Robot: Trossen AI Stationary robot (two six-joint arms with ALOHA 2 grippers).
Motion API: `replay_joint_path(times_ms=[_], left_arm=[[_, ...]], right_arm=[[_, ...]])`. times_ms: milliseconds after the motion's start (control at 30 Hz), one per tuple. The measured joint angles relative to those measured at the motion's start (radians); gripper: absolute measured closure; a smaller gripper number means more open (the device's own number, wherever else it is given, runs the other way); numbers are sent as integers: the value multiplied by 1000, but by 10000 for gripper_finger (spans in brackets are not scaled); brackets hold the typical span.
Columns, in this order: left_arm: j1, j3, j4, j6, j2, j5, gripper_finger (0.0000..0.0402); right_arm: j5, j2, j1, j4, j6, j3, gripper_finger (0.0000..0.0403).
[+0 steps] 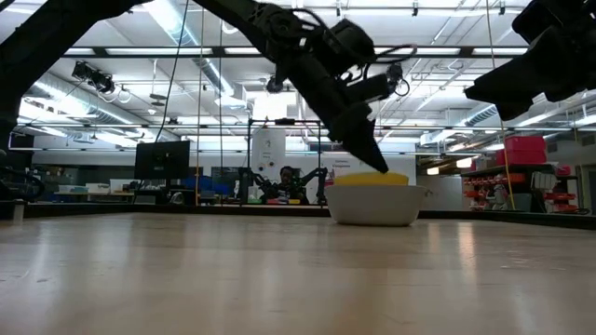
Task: Nest bowls inside each other
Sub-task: Stack the yellow bowl on the red bowl, then stack the dark blue bowl on the yellow bowl
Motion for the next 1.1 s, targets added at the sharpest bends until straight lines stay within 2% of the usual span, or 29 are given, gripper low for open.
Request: replay_joint_path(times_ms=[167,367,500,633,767,867,1100], left_arm=[[-1,94,-100,28,-1,-2,142],[1,105,-144,1,-2,-2,141],[-16,101,-331,-22,-10,53,141],[-69,72,-570,-68,-38,37,141],[-170,-18,-631,-122,-124,-1,141],[-256,-115,-605,-197,-233,-12,141],[-479,-385,-506,-544,-523,-24,141]], right_arm=[[0,0,0,-1,0,0,300],[0,0,0,-3,0,0,300],[-25,0,0,-4,3,0,300],[-47,1,0,-8,26,1,300],[-57,8,9,2,27,1,300],[-56,14,19,12,27,2,300],[-55,20,33,27,33,2,300]])
